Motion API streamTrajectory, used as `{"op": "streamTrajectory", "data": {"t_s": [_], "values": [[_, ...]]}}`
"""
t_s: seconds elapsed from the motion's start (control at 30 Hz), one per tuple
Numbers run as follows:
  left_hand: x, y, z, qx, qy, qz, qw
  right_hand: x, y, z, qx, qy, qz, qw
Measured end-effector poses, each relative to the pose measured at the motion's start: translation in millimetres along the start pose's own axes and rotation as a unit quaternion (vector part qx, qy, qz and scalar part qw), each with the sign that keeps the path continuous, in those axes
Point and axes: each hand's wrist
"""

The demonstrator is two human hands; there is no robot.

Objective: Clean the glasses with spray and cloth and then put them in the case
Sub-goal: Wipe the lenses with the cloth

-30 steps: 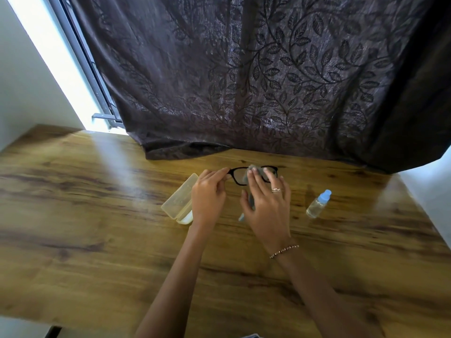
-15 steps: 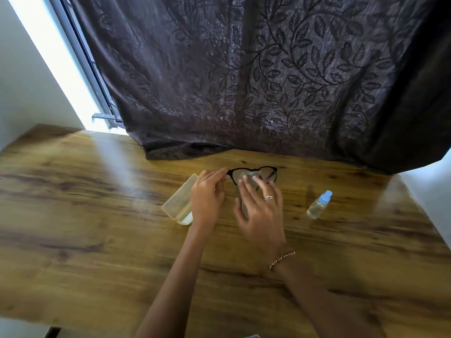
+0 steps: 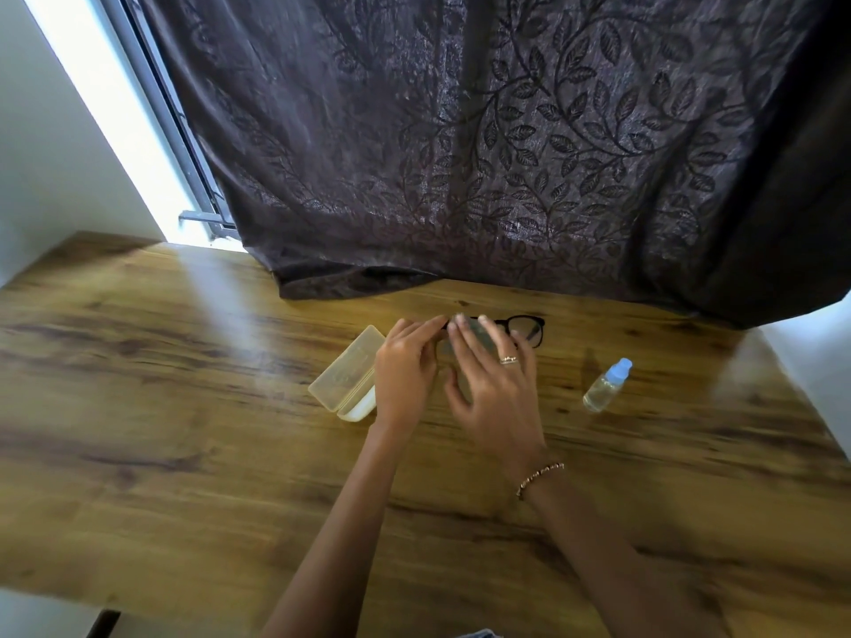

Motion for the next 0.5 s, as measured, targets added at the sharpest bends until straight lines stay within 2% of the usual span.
{"op": "streamTrajectory", "data": {"t_s": [0.17,0.27,0.37,0.5], "values": [[-4,-7,-4,0.006,-0.026,0.039,0.999,-4,-1,8,0.005,0.057,0.009,0.998],[-4,-8,-6,0.003,-0.022,0.037,0.999,4,-3,0,-0.02,0.019,0.019,0.999],[-1,-3,-4,-0.009,-0.002,0.017,1.0,0,-4,-3,-0.01,-0.013,-0.012,1.0],[-2,-5,-1,-0.008,-0.013,0.029,0.999,-8,-3,6,0.009,0.047,-0.016,0.999]]}}
Point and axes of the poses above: each hand's wrist, its own x-axis away from the middle knuckle, its own y-axis out of the palm, z = x × y, and after that the axes turned 11 degrees about x, right-handed
